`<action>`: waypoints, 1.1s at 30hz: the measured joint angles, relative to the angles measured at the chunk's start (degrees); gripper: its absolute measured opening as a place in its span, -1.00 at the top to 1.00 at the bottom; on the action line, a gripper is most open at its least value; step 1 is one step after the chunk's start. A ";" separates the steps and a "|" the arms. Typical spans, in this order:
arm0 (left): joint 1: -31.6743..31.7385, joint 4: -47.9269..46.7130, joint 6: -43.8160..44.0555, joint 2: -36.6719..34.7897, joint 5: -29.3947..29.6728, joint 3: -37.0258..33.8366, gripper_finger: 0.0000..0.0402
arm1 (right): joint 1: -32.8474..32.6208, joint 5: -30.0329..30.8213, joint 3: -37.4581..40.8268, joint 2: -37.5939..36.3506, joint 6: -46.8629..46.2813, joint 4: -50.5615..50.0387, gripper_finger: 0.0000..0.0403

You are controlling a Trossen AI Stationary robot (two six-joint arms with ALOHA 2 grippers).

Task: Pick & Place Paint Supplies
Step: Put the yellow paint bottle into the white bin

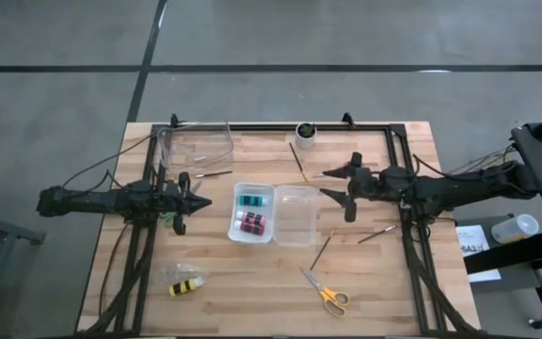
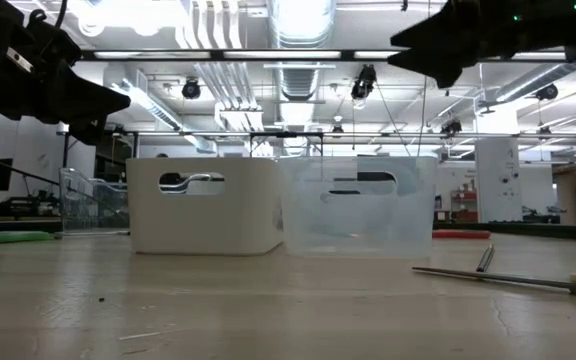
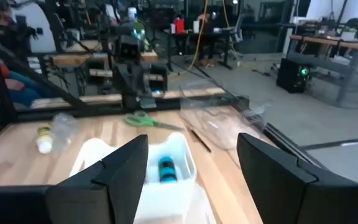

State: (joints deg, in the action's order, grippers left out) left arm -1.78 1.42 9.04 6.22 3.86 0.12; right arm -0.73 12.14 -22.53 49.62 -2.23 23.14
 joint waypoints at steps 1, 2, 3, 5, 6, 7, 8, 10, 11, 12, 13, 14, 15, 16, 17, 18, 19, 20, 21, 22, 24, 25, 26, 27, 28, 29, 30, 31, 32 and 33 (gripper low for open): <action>0.00 -0.01 0.00 0.00 0.00 -0.02 0.99 | 0.03 0.00 0.55 -0.51 0.04 -0.26 -0.21; 0.00 -0.01 0.00 -0.02 0.02 -0.02 0.99 | 0.02 -0.02 0.99 -0.95 -0.24 -0.20 -0.21; 0.00 -0.01 0.00 0.00 0.00 -0.01 0.99 | 0.02 -0.06 1.49 -1.48 -0.55 -0.20 -0.21; 0.00 -0.01 0.00 0.00 0.00 -0.01 0.99 | -0.02 -0.15 2.29 -2.51 -1.12 -0.21 -0.21; -0.01 0.00 0.00 0.00 0.00 -0.02 0.99 | 0.00 -0.15 2.59 -3.10 -1.28 -0.24 -0.21; -0.01 0.01 0.00 0.00 0.00 -0.02 0.99 | 0.00 -0.15 2.94 -3.80 -1.24 -0.34 -0.21; -0.02 -0.01 0.00 0.00 0.00 -0.01 0.99 | 0.00 -0.15 3.17 -4.55 -1.03 -0.53 -0.21; -0.02 0.00 0.00 0.00 0.00 0.00 0.99 | 0.00 -0.15 3.35 -6.60 -0.48 -1.76 -0.21; -0.02 -0.01 0.00 0.00 0.00 0.00 0.99 | -0.01 -0.15 3.44 -7.72 -0.37 -2.93 -0.21; 0.00 -0.01 0.00 0.00 0.00 -0.02 0.99 | 0.00 -0.15 3.44 -8.85 -0.34 -4.27 -0.21; -0.01 0.01 0.00 0.00 0.00 -0.02 0.99 | 0.00 -0.14 3.44 -10.09 -0.36 -5.95 -0.21; -0.02 0.01 0.00 0.00 0.00 0.00 0.99 | 0.00 -0.13 3.44 -11.35 -0.48 -7.69 -0.21; 0.00 -0.01 0.00 0.00 0.00 -0.02 0.99 | 0.00 -0.13 3.44 -12.47 -0.58 -8.76 -0.21; -0.01 0.01 0.00 0.00 0.00 -0.02 0.99 | 0.00 -0.12 3.44 -13.46 -0.58 -9.53 -0.21; -0.01 0.00 0.00 0.00 0.00 -0.01 0.99 | 0.00 -0.11 3.53 -14.30 -0.55 -9.87 -0.21; 0.00 0.00 0.00 0.00 0.00 -0.01 0.99 | 0.00 -0.11 3.72 -14.97 -0.52 -9.80 -0.21; 0.00 -0.01 0.00 0.00 0.00 0.00 0.99 | 0.00 -0.11 3.92 -15.53 -0.33 -9.84 -0.21; 0.00 0.01 0.00 0.00 0.00 -0.01 0.99 | 0.00 -0.09 4.03 -15.94 0.06 -9.89 -0.21; -0.01 0.01 0.00 0.00 0.00 -0.01 0.99 | 0.00 -0.09 4.05 -16.20 0.65 -10.10 -0.21; 0.00 0.00 0.00 0.00 0.00 0.00 0.99 | 0.00 -0.07 4.05 -16.29 1.18 -10.12 -0.21; 0.00 0.01 0.00 0.00 0.00 0.00 0.99 | 0.00 0.02 4.05 -16.24 2.43 -10.12 -0.21; 0.00 0.01 0.00 0.00 0.00 -0.02 0.99 | 0.02 0.02 4.07 -16.08 2.99 -10.13 -0.21; -0.01 -0.01 0.00 0.00 0.00 -0.01 0.99 | 0.02 0.02 4.07 -15.89 3.43 -10.15 -0.21; -0.02 0.01 0.00 0.00 0.00 -0.02 0.99 | 0.02 0.02 4.07 -15.65 3.51 -10.15 -0.21; 0.00 0.01 0.00 0.00 0.00 -0.02 0.99 | 0.02 0.01 4.07 -15.42 3.48 -10.18 -0.21; 0.00 -0.01 0.00 0.00 0.00 -0.02 0.99 | 0.02 0.01 4.08 -15.22 3.47 -10.26 -0.21; -0.02 -0.01 0.00 0.00 0.00 0.00 0.99 | 0.02 0.00 4.08 -15.02 3.48 -10.32 -0.21; 0.00 0.01 0.00 0.00 0.00 -0.02 0.99 | 0.02 0.01 4.08 -14.81 3.56 -10.38 -0.21; 0.00 0.00 0.00 0.00 0.00 -0.01 0.99 | 0.02 0.00 4.08 -14.60 3.73 -10.50 -0.21; -0.01 0.00 0.00 0.00 0.00 -0.01 0.99 | 0.02 0.00 4.08 -14.44 3.78 -10.60 -0.21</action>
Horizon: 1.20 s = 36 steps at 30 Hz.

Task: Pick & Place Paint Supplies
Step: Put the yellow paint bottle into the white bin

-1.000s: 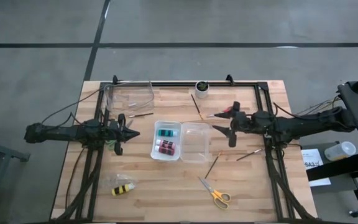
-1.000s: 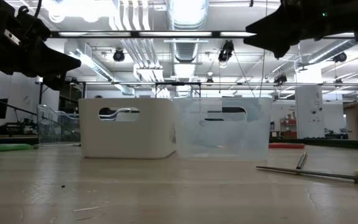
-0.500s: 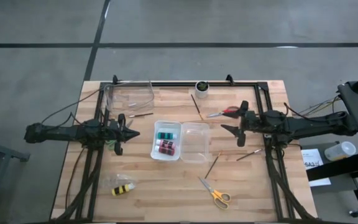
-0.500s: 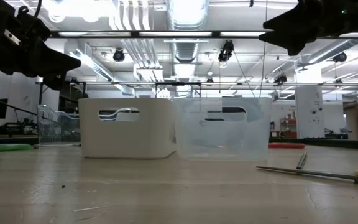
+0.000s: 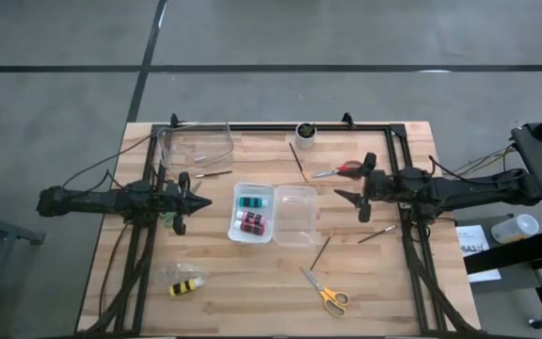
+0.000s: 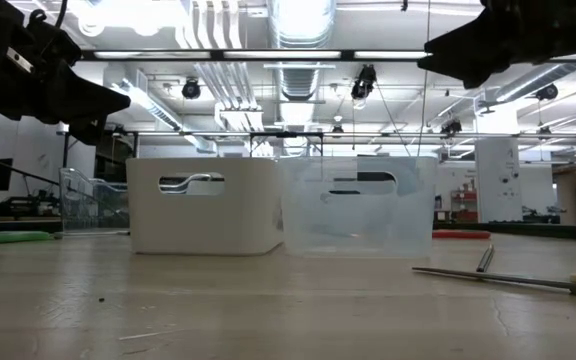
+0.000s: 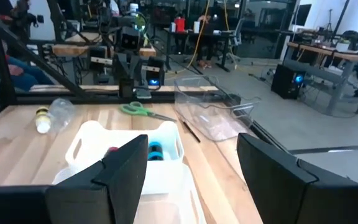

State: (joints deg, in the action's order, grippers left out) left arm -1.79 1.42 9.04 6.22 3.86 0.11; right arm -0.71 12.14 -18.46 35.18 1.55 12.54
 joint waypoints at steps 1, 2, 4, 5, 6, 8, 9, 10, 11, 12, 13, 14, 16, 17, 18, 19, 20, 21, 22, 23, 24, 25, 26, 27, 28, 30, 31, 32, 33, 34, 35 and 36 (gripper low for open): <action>-0.01 -0.01 0.00 0.00 0.00 0.01 0.99 | 0.00 0.00 -0.01 0.26 -0.02 0.01 -0.21; -0.02 0.00 0.00 0.00 0.00 -0.01 0.99 | 0.00 0.00 0.00 0.46 -0.03 0.02 -0.21; 0.01 -0.01 0.00 0.00 0.00 -0.01 0.99 | 0.00 0.00 0.00 0.70 -0.03 -0.01 -0.21; 0.01 0.01 0.00 0.00 0.00 0.01 0.99 | 0.00 0.00 0.00 0.85 -0.03 0.02 -0.21; 0.01 -0.01 0.00 0.00 0.00 -0.01 0.99 | 0.00 0.00 0.00 0.96 -0.01 0.06 -0.21; 0.01 0.00 0.00 0.00 0.00 0.00 0.99 | 0.00 -0.02 0.00 1.00 -0.03 -0.29 -0.21; -0.01 -0.01 0.00 0.00 0.00 0.01 0.99 | 0.00 -0.02 0.00 1.02 -0.02 -0.24 -0.21; 0.01 -0.01 0.00 0.00 0.00 0.01 0.99 | 0.00 -0.02 0.00 1.00 -0.03 -0.21 -0.21; 0.01 0.01 0.00 0.00 0.00 0.01 0.99 | 0.00 -0.02 0.00 1.00 -0.04 -0.21 -0.21; -0.01 0.00 0.00 0.00 0.00 0.00 0.99 | 0.00 -0.03 0.00 1.00 -0.04 -0.23 -0.21; -0.01 -0.01 0.00 0.00 0.00 0.01 0.99 | 0.00 -0.04 0.00 0.99 -0.04 -0.23 -0.21; 0.01 0.00 0.00 0.00 0.00 -0.01 0.99 | 0.00 -0.04 0.00 0.98 -0.04 -0.23 -0.21; 0.00 -0.01 0.00 0.00 0.00 0.01 0.99 | -0.02 -0.11 0.00 0.98 -0.04 -0.23 -0.21; 0.01 -0.01 0.00 0.00 0.00 -0.01 0.99 | -0.04 -0.13 0.00 1.03 -0.04 -0.23 -0.21; 0.00 -0.01 0.00 0.00 0.00 -0.01 0.99 | -0.04 -0.13 0.00 1.03 -0.04 -0.23 -0.21; 0.00 0.00 0.00 0.00 0.00 0.01 0.99 | -0.04 -0.13 0.00 1.03 -0.04 -0.23 -0.21; -0.01 -0.01 0.00 0.00 0.00 -0.01 0.99 | -0.04 -0.13 0.00 1.03 -0.04 -0.23 -0.21; -0.01 -0.01 0.00 0.00 -0.02 -0.01 0.99 | -0.03 -0.13 0.00 1.03 -0.04 -0.23 -0.21; 0.01 -0.01 0.00 0.00 0.00 0.01 0.99 | -0.02 -0.13 0.00 1.03 -0.03 -0.23 -0.21; 0.01 -0.01 0.00 0.00 0.00 0.01 0.99 | -0.04 -0.13 0.00 1.03 -0.02 -0.23 -0.21; 0.01 -0.01 0.00 0.00 0.00 0.01 0.99 | -0.04 -0.13 0.00 1.03 -0.03 -0.23 -0.21; 0.00 -0.01 0.00 0.00 0.00 -0.01 0.99 | -0.02 -0.13 0.00 1.03 -0.01 -0.23 -0.21; 0.01 0.00 0.00 0.00 0.00 0.00 0.99 | -0.02 -0.13 0.00 1.03 -0.03 -0.23 -0.21; -0.02 0.00 0.00 0.00 0.00 0.00 0.99 | -0.02 -0.13 0.00 1.03 -0.04 -0.23 -0.21; -0.02 0.00 0.00 0.00 -0.02 -0.01 0.99 | -0.02 -0.13 0.00 1.03 -0.01 -0.23 -0.21; 0.00 0.01 0.00 0.00 -0.02 0.01 0.99 | -0.02 -0.13 0.00 1.03 -0.04 -0.23 -0.21; 0.00 0.00 0.00 0.00 0.00 0.00 0.99 | -0.02 -0.13 0.00 1.03 -0.02 -0.23 -0.21; -0.02 -0.01 0.00 0.00 0.00 -0.01 0.99 | -0.02 -0.13 0.00 1.03 -0.01 -0.23 -0.21; 0.01 -0.01 0.00 0.00 0.00 -0.01 0.99 | -0.02 -0.12 0.00 1.03 -0.04 -0.23 -0.21; 0.00 -0.01 0.00 0.00 0.00 0.00 0.99 | -0.02 -0.13 0.00 1.03 -0.01 -0.23 -0.21; -0.01 0.01 0.00 0.00 -0.02 -0.01 0.99 | -0.02 -0.11 0.00 1.03 -0.02 -0.23 -0.21; 0.00 -0.01 0.00 0.00 0.00 0.00 0.99 | -0.02 -0.13 0.00 1.03 -0.01 -0.23 -0.21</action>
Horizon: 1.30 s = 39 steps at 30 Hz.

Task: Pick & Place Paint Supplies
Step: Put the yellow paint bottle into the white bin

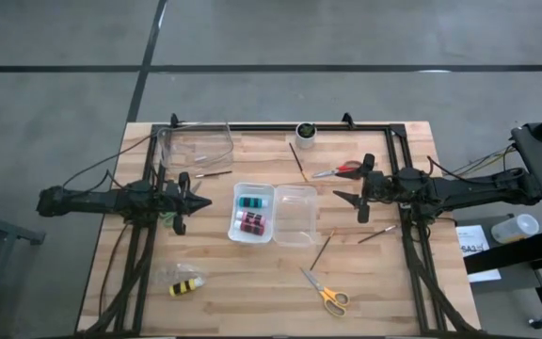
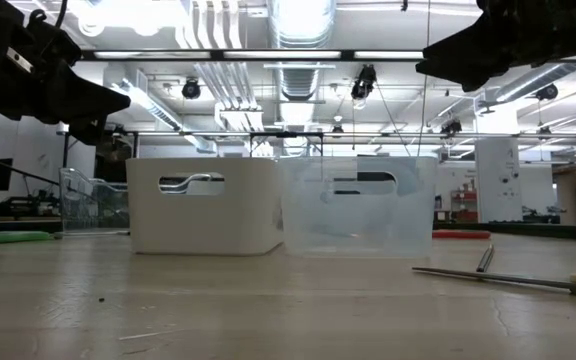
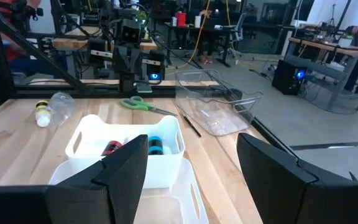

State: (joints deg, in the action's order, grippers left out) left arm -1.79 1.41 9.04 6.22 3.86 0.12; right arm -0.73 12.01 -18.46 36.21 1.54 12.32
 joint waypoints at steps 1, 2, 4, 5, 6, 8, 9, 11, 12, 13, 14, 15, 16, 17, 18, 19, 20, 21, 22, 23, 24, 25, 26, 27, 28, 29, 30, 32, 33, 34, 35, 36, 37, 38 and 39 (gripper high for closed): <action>0.01 0.02 -0.01 0.00 -0.02 0.00 0.99 | 0.00 0.02 0.00 0.00 0.00 0.00 -0.21; 0.01 -0.03 -0.90 0.00 -0.43 0.00 0.99 | 0.00 0.02 0.00 0.00 0.00 0.00 -0.21; -0.01 -0.39 -6.37 -0.02 -3.68 -0.02 0.99 | 0.00 0.02 0.00 0.00 0.00 0.00 -0.21; -0.05 -0.39 -8.95 0.00 -4.79 -0.01 0.99 | 0.00 0.02 0.00 0.00 0.00 0.00 -0.21; -0.06 -0.26 -10.83 0.02 -4.98 -0.02 0.99 | 0.00 0.02 0.00 -0.02 0.00 0.00 -0.21; -0.06 -0.26 -12.62 0.09 -4.96 -0.02 0.99 | 0.02 0.02 0.00 -0.02 0.00 -0.02 -0.21; -0.06 -0.24 -12.95 0.10 -4.96 0.00 0.99 | 0.02 0.02 0.00 -0.02 -0.02 -0.02 -0.21; -0.06 -0.27 -13.14 0.33 -4.96 -0.01 0.99 | 0.02 0.02 0.00 -0.02 0.00 -0.02 -0.21; -0.06 -0.27 -13.15 0.32 -4.96 0.00 0.99 | 0.02 0.02 0.00 -0.02 0.00 -0.02 -0.21; -0.06 -0.22 -13.16 0.31 -4.96 0.00 0.99 | 0.02 0.04 0.00 -0.02 0.00 -0.02 -0.21; -0.06 -0.24 -13.16 0.31 -4.94 0.00 0.99 | 0.02 0.04 0.00 -0.02 0.00 -0.02 -0.21; -0.06 -0.24 -13.16 0.31 -4.89 -0.02 0.99 | 0.02 0.04 0.00 -0.02 0.00 -0.04 -0.21; -0.06 -0.24 -13.16 0.31 -4.62 -0.01 0.99 | 0.02 0.04 0.00 -0.02 0.00 -0.04 -0.21; -0.06 -0.28 -13.26 0.31 -4.17 -0.01 0.99 | 0.02 0.04 0.00 -0.02 0.00 -0.05 -0.21; -0.06 -0.25 -14.29 0.31 -3.63 -0.02 0.99 | 0.02 0.04 0.00 -0.02 0.00 -0.05 -0.21; -0.05 -0.19 -16.02 0.31 -3.22 -0.02 0.99 | 0.02 0.04 -0.01 -0.02 0.00 -0.07 -0.21; -0.04 -0.06 -17.56 0.31 -3.13 -0.02 0.99 | 0.02 0.04 -0.02 -0.02 0.00 -0.07 -0.21; -0.04 0.15 -17.82 0.31 -3.14 0.00 0.99 | 0.02 0.04 0.00 -0.02 0.00 -0.06 -0.21; -0.06 0.22 -16.66 0.31 -3.24 0.00 0.99 | 0.02 0.04 0.00 -0.02 0.00 -0.06 -0.21; -0.06 0.22 -14.36 0.31 -3.57 -0.02 0.99 | 0.02 0.04 -0.02 -0.02 0.00 -0.07 -0.21; -0.10 0.24 -11.41 0.31 -3.89 -0.02 0.99 | 0.02 0.04 -0.01 -0.02 0.00 -0.07 -0.21; -0.10 0.34 -8.65 0.31 -3.91 -0.02 0.99 | 0.02 0.05 -0.02 -0.02 0.00 -0.07 -0.21; -0.10 0.50 -5.42 0.29 -3.92 -0.01 0.99 | 0.02 0.06 -0.02 -0.02 0.00 -0.07 -0.21; -0.10 0.93 -1.46 0.26 -3.94 -0.02 0.99 | 0.02 0.07 -0.01 -0.02 0.00 -0.07 -0.21; -0.10 1.87 2.77 0.28 -3.82 0.00 0.99 | 0.02 0.07 -0.02 -0.02 0.00 -0.07 -0.21; -0.10 2.85 8.01 0.28 -3.45 -0.02 0.99 | 0.02 0.07 -0.02 -0.02 0.00 -0.07 -0.21; -0.10 3.45 13.94 0.26 -2.90 0.00 0.99 | 0.02 0.07 -0.02 -0.02 0.00 -0.07 -0.21; -0.14 3.49 20.13 0.30 -1.73 -0.01 0.99 | 0.02 0.07 -0.02 -0.02 0.00 -0.08 -0.21; -0.36 3.34 20.49 0.52 -1.51 -0.02 0.99 | 0.02 0.07 -0.02 -0.02 0.00 -0.07 -0.21; -0.61 3.17 20.72 0.87 -1.06 0.01 0.99 | 0.02 0.07 -0.02 -0.02 0.00 -0.07 -0.21; -0.86 2.58 21.14 1.25 -0.15 0.21 0.99 | 0.02 0.07 -0.02 -0.02 0.00 -0.09 -0.21; -1.15 0.42 21.65 1.77 1.00 0.99 0.99 | 0.00 0.07 -0.02 -0.02 0.00 -0.09 -0.21; -1.58 -2.21 22.20 2.73 1.97 2.50 0.99 | 0.00 0.07 -0.02 -0.02 0.00 -0.09 -0.21; -2.05 -4.51 22.56 3.83 2.93 4.45 0.99 | 0.00 0.07 -0.02 -0.02 0.00 -0.09 -0.21; -2.67 -6.20 22.76 5.13 3.84 6.54 0.99 | 0.00 0.07 -0.02 -0.02 0.00 -0.09 -0.21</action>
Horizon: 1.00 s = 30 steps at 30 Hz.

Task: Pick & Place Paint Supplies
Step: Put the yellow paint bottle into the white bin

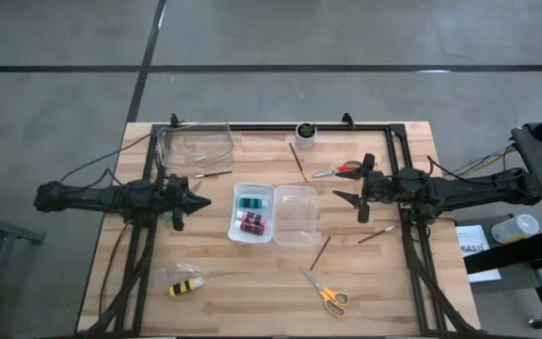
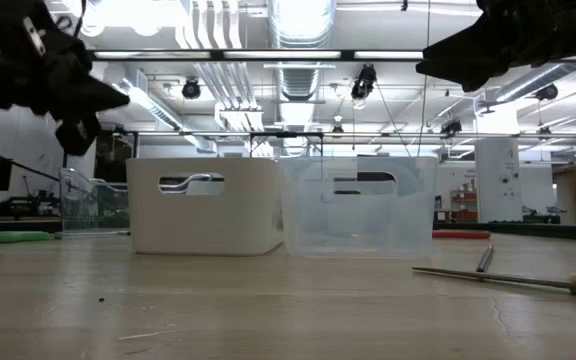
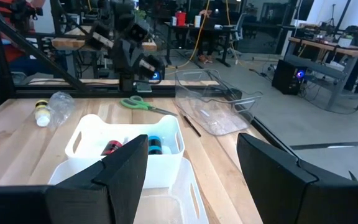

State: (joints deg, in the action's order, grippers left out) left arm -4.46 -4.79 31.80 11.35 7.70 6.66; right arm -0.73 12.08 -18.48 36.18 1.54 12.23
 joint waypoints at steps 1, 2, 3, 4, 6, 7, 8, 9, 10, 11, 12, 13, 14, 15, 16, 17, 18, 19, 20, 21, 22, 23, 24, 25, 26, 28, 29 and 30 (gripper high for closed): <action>-0.69 -1.30 0.01 1.76 1.00 2.06 0.99 | 0.00 0.00 0.00 0.00 0.00 0.00 -0.21; -1.45 -3.14 0.02 3.76 2.10 3.98 0.99 | 0.00 0.00 0.00 0.00 0.00 0.00 -0.21; -2.21 -5.15 0.03 6.11 3.10 6.01 0.99 | 0.00 0.00 0.00 0.00 0.00 0.00 -0.21; -3.00 -6.93 0.03 8.54 3.89 8.22 0.99 | 0.00 0.02 0.00 0.00 0.00 0.00 -0.21; -4.46 -10.77 -0.02 13.82 5.36 13.17 0.99 | 0.00 0.00 0.00 0.00 0.00 0.00 -0.21; -5.04 -13.23 -0.03 16.68 5.95 15.48 0.99 | 0.00 0.00 0.00 0.00 0.00 0.00 -0.21; -5.54 -15.84 -0.01 19.86 6.31 17.61 0.99 | 0.00 0.00 0.00 0.00 0.00 0.00 -0.21; -5.89 -18.11 -0.01 23.09 6.32 19.53 0.99 | 0.00 0.00 0.00 0.00 0.00 0.00 -0.21; -6.11 -20.19 0.01 26.08 6.32 21.40 0.99 | 0.00 0.00 0.00 0.00 0.00 0.00 -0.21; -6.23 -22.23 0.01 28.94 6.28 23.25 0.99 | 0.00 0.00 0.00 0.00 0.00 0.00 -0.21; -6.28 -24.24 0.18 31.72 6.26 25.13 0.99 | 0.00 0.00 0.00 0.00 0.00 0.00 -0.21; -6.28 -26.48 0.54 34.33 5.86 26.93 0.99 | 0.00 0.00 0.00 0.00 0.00 0.00 -0.21; -6.26 -28.89 1.19 36.82 4.82 28.58 0.99 | 0.00 0.00 0.00 0.00 0.00 0.00 -0.21; -6.31 -31.25 1.95 39.07 4.06 30.19 0.99 | 0.00 0.00 0.00 0.02 0.00 0.00 -0.21; -6.46 -33.29 2.83 41.07 3.69 31.83 0.99 | 0.00 0.00 0.00 0.01 0.00 0.00 -0.21; -6.58 -34.62 3.68 42.74 3.50 33.55 0.99 | 0.00 0.00 0.00 0.02 0.00 0.00 -0.21; -6.65 -35.70 4.08 44.15 3.48 35.31 0.99 | 0.00 0.00 0.00 0.02 0.00 0.00 -0.21; -6.63 -36.68 4.06 45.32 3.50 36.89 0.99 | 0.00 0.00 0.00 0.00 0.00 0.00 -0.21; -6.63 -37.71 3.99 46.27 3.51 38.32 0.99 | 0.00 0.00 0.00 0.00 0.00 0.00 -0.21; -6.63 -38.54 3.67 47.08 3.53 39.64 0.99 | 0.00 0.00 0.00 0.00 0.00 0.00 -0.21; -6.64 -39.32 3.51 47.72 3.52 40.95 0.99 | 0.00 0.00 0.00 0.02 0.00 0.00 -0.21; -6.76 -40.09 3.43 48.08 3.51 42.09 0.99 | 0.00 0.00 0.00 0.02 0.00 0.00 -0.21; -7.05 -40.74 3.73 48.38 3.48 43.09 0.99 | 0.00 0.00 0.00 0.02 0.00 0.00 -0.21; -7.40 -41.12 4.25 48.57 3.52 43.72 0.99 | 0.02 0.00 0.00 0.02 0.00 0.00 -0.21; -7.95 -41.22 4.92 48.81 3.48 43.95 0.99 | 0.00 0.00 0.00 0.02 0.00 0.00 -0.21; -9.57 -41.48 6.74 48.96 3.44 43.94 0.99 | 0.02 0.00 0.00 0.02 0.00 0.00 -0.21; -10.48 -41.21 8.14 49.15 3.44 43.82 0.99 | 0.01 -0.02 0.00 0.02 0.00 0.00 -0.21; -11.37 -40.98 9.72 49.24 3.42 43.73 0.99 | 0.02 0.00 0.00 0.02 0.00 0.00 -0.21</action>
State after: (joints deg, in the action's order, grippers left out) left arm -15.82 -45.77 41.53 60.59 11.11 50.39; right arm -0.71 12.07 -18.48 36.21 1.54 12.23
